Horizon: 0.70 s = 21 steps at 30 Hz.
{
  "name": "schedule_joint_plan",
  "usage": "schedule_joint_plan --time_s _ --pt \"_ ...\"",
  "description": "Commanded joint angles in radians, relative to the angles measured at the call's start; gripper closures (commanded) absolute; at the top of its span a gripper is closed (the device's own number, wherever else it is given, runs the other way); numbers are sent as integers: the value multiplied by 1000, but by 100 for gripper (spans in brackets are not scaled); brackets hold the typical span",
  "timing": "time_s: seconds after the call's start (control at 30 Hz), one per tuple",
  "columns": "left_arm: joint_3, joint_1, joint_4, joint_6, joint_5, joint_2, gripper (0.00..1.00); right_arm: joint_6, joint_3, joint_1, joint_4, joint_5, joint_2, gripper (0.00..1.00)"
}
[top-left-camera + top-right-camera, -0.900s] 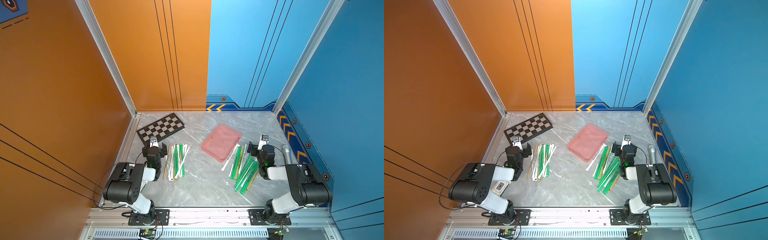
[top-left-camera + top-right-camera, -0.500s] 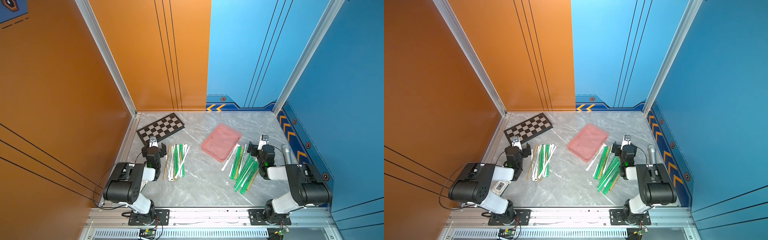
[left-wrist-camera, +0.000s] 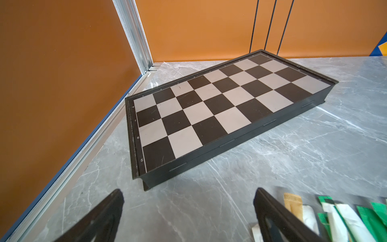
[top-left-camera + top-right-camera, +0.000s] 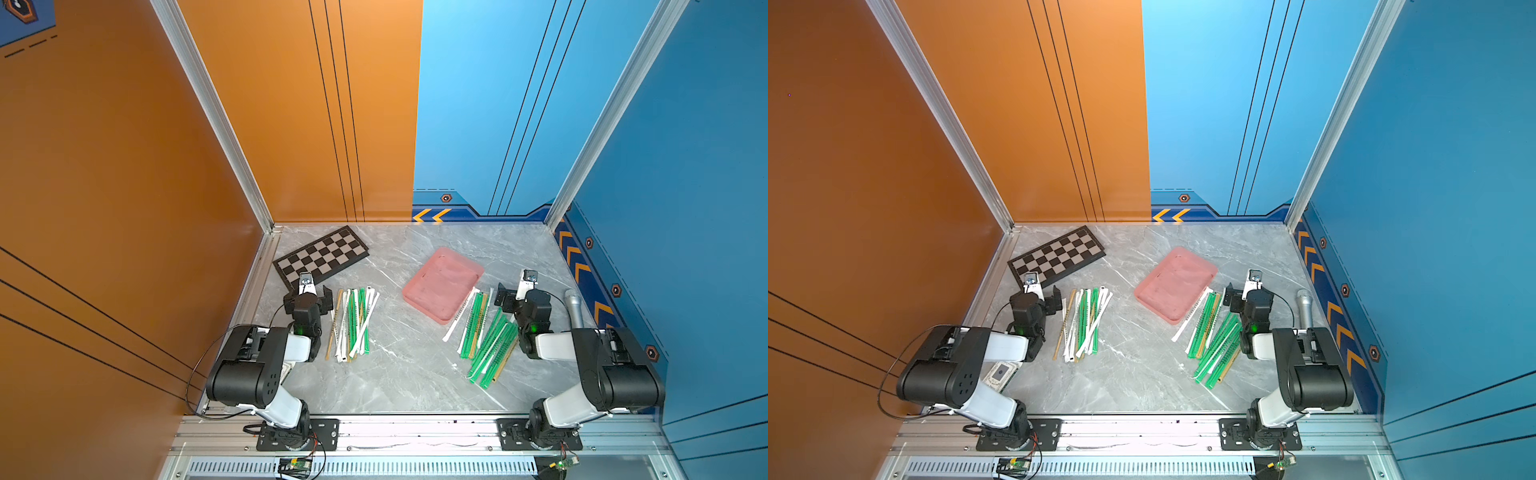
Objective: Put the straws into the storage box
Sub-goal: Adjust the storage box at the center of the board.
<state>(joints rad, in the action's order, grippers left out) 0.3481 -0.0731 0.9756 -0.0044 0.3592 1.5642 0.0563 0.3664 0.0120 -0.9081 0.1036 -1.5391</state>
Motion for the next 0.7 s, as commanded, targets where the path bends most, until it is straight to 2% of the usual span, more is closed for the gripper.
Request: schedule_joint_plan --time_s 0.0,0.23,0.33,0.4,0.5,0.57,0.67 --pt "13 0 -3 -3 -12 6 1 14 7 -5 8 -17 -3 0" --pt "12 2 -3 -4 -14 3 1 14 8 -5 7 -19 -4 0" --pt "12 2 -5 -5 -8 -2 1 37 12 -6 39 34 28 7" --pt "6 2 -29 -26 26 -36 1 64 29 -6 136 114 100 7" --pt "-5 -11 -23 -15 38 -47 1 134 115 -9 430 174 237 5" --pt "-3 -25 -23 -5 52 -46 1 173 206 -10 639 150 303 7" --pt "4 -27 -25 1 49 -40 1 235 313 -2 857 108 348 13"
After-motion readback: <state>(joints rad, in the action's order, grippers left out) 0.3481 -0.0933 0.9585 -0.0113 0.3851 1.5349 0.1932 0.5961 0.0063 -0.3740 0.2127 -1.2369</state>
